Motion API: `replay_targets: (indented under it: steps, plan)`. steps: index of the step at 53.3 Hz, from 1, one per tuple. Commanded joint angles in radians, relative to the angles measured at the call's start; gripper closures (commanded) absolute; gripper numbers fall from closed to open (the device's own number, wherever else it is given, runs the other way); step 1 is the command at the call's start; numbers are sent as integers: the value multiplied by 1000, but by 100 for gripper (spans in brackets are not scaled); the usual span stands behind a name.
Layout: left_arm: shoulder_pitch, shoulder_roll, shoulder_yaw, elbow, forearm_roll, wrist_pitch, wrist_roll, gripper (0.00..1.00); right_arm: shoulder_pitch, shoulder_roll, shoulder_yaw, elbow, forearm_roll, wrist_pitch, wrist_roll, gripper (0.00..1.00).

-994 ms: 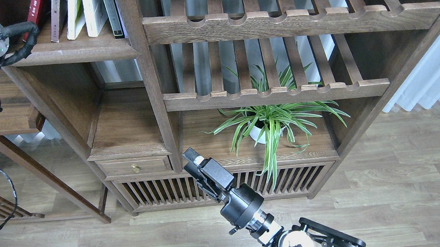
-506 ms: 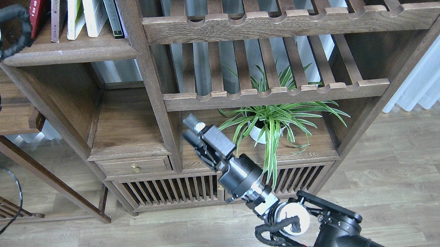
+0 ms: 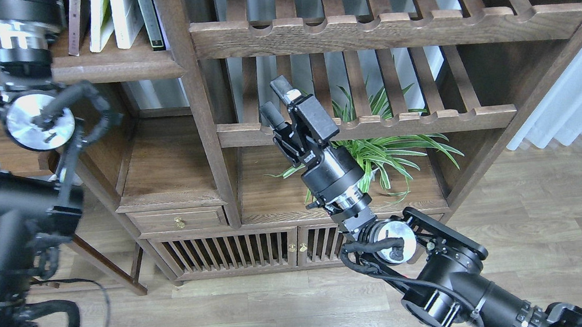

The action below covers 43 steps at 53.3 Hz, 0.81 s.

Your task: Organize books on shelf

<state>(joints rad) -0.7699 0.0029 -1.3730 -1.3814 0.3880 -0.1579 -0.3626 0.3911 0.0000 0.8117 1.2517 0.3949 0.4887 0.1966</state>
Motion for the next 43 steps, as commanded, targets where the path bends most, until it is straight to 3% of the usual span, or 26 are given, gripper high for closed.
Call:
replay_targets:
  steps: [1, 23, 34, 43]
  plan:
    - [55, -3, 11, -1, 0, -68, 1, 46, 3, 0, 12, 6, 1, 0, 0, 10]
    - [164, -3, 176, -1, 0, -140, -4, 4, 12, 0, 52, 22, 8, 0, 1, 9]
    - [231, -3, 304, -1, 2, -224, -1, 1, 5, 0, 67, 23, 10, 0, 1, 9]
    - [294, -3, 322, -1, 3, -296, 14, 1, 3, 0, 73, 23, 10, 0, 1, 9]
